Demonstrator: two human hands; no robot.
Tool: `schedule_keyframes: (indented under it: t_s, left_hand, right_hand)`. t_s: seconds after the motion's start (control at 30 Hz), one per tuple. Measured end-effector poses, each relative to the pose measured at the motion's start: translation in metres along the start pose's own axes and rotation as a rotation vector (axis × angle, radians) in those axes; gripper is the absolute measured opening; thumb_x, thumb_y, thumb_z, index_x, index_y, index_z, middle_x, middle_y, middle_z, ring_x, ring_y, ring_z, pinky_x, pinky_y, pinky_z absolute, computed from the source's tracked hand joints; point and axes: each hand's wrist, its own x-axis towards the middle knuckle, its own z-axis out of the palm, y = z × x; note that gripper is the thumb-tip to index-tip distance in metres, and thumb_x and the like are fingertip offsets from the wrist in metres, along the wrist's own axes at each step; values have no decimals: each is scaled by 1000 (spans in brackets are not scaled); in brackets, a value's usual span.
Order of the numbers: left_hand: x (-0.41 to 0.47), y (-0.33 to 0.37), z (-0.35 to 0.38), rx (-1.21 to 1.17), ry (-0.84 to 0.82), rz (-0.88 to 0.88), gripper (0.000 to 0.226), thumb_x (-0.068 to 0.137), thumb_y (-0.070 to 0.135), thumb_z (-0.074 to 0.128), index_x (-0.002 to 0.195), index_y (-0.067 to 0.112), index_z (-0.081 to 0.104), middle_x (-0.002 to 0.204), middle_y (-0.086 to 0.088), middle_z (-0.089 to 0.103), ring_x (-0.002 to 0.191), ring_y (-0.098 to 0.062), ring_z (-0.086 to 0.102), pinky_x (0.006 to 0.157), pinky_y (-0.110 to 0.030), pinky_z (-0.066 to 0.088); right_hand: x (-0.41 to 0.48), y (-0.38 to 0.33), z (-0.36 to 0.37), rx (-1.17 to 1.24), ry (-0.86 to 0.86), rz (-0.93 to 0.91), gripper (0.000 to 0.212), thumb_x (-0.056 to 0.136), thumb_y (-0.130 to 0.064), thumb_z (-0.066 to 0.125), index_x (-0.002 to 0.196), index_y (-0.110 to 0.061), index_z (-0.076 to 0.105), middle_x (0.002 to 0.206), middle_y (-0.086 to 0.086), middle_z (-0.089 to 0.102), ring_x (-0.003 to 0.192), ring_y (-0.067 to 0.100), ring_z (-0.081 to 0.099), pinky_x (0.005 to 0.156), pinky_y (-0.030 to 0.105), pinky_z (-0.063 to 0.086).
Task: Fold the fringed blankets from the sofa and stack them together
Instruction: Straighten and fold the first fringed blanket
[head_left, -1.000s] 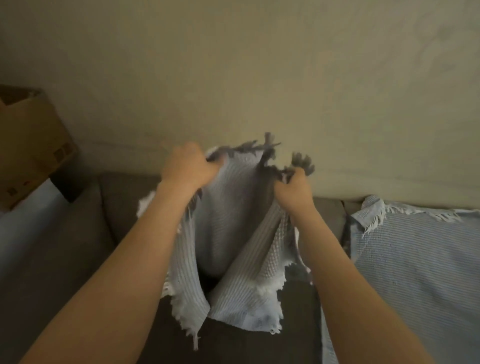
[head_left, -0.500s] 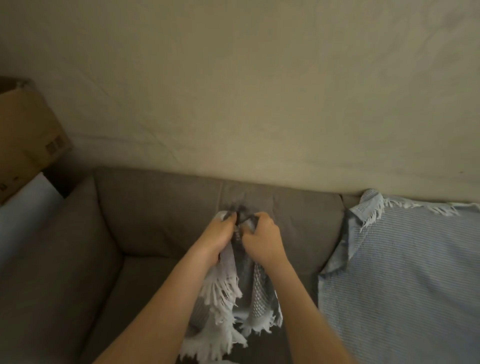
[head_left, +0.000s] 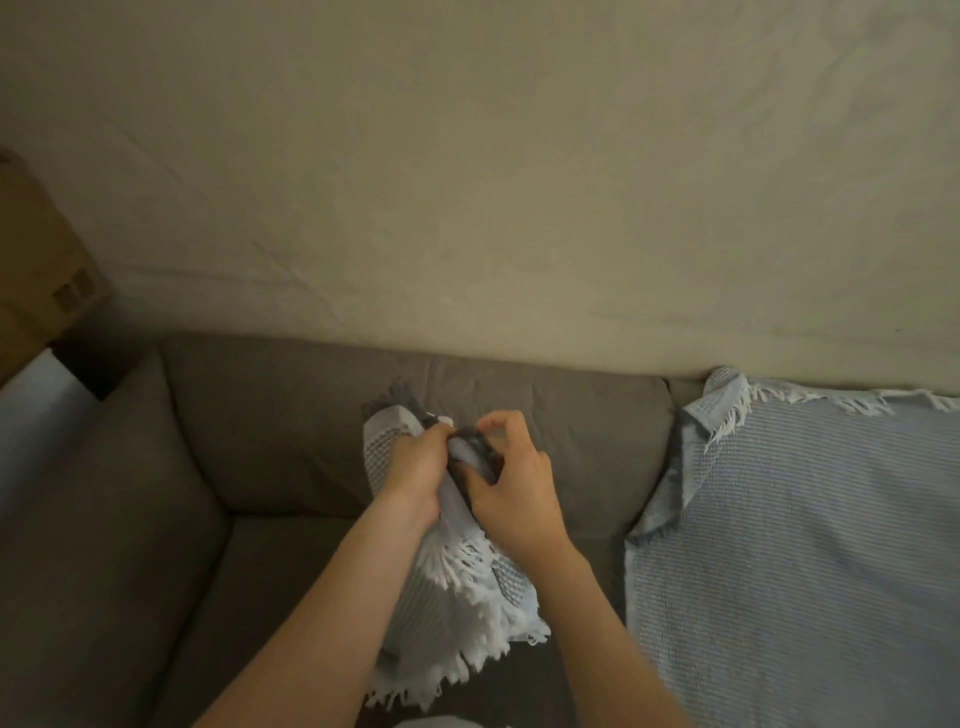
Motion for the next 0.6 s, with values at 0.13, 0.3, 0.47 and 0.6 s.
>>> schedule_keyframes:
  t_s: [0.13, 0.3, 0.47, 0.6]
  left_hand:
    - [2, 22, -4, -92, 36, 23, 34, 97, 23, 68, 124, 3, 65, 100, -21, 75, 83, -37, 76, 65, -38, 60]
    - [10, 44, -11, -168, 52, 47, 23, 99, 23, 69, 110, 3, 68, 93, -18, 76, 78, -35, 76, 74, -47, 64]
    - [17, 48, -17, -148, 127, 48, 43, 101, 32, 68, 130, 2, 59, 107, -19, 74, 95, -39, 75, 86, -53, 62]
    - [17, 44, -17, -129, 146, 29, 55, 103, 31, 67, 145, -1, 50, 117, -22, 71, 96, -36, 73, 85, -45, 62]
  right_hand:
    - [-5, 21, 8, -229, 69, 67, 29, 85, -5, 63, 104, -26, 56, 90, -2, 68, 77, 16, 63, 64, 35, 56]
    - [-7, 53, 9, -264, -29, 274, 32, 75, -5, 58, 59, -19, 33, 50, 1, 38, 46, 17, 28, 48, 34, 25]
    - [4, 64, -11, -153, -202, 374, 36, 83, 2, 53, 58, -15, 34, 50, -5, 37, 44, 6, 29, 47, 25, 27]
    - [12, 52, -21, 114, -248, 357, 29, 96, 1, 48, 69, -6, 40, 58, -2, 37, 52, 10, 32, 54, 30, 28]
